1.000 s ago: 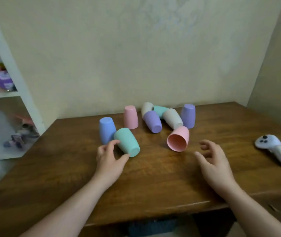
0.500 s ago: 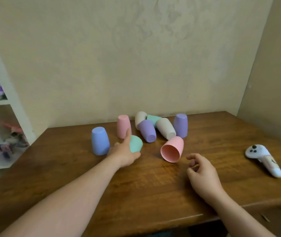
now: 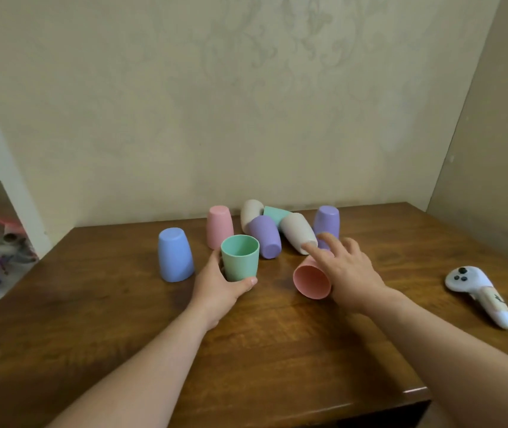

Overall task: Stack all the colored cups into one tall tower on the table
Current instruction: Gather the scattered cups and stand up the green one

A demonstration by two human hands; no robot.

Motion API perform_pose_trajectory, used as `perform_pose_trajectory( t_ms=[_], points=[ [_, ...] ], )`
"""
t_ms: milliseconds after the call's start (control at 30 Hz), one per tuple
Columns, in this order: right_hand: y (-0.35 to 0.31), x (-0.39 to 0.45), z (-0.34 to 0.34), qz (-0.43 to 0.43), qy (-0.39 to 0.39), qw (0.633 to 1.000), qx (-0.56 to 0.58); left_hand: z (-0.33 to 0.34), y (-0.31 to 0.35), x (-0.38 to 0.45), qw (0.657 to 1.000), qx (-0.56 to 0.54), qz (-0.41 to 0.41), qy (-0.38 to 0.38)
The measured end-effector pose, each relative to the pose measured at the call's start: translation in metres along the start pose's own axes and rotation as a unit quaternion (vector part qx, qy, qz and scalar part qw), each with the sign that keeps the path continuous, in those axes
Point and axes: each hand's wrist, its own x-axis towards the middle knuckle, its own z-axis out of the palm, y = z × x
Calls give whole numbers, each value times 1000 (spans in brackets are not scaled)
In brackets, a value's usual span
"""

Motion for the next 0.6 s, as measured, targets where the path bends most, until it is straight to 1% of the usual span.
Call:
perform_pose_trajectory(
  t_ms=[67,133,167,200,233,267,300,333,367,400,433,467,500,600],
  points=[
    [0,7,0,-63,-27,997,-28,1,1,0,1000,15,-8,3],
    [-1,13,0,-69,-48,996,-12,1,0,0,1000,20,-2,3],
    [-4,16,-4,-46,-46,997,30,1,0,-1,1000,19,3,3],
    [-7,19,-11,-12,-30,993,113,1,-1,-2,1000,17,8,4],
    [-12,22,-18,25,0,972,235,1,0,-3,1000,14,13,4],
    [-19,26,-26,59,41,928,365,1,1,-4,1000,11,17,6],
    [-26,31,-34,80,83,872,476,1,1,-6,1000,9,22,9],
    [-35,36,-42,92,115,817,558,1,2,-7,1000,7,26,13],
    [-44,41,-50,94,129,770,618,1,3,-9,999,4,30,16],
    [-53,47,-57,87,128,735,660,1,4,-11,999,1,32,15],
    [-62,53,-63,74,118,714,686,1,4,-14,999,0,34,13],
    [-71,56,-66,59,103,710,694,0,5,-17,999,0,36,10],
    [-79,58,-68,45,87,718,689,-1,5,-20,999,2,38,8],
    [-101,58,-59,28,55,758,649,-4,6,-27,999,6,40,-3]
  ],
)
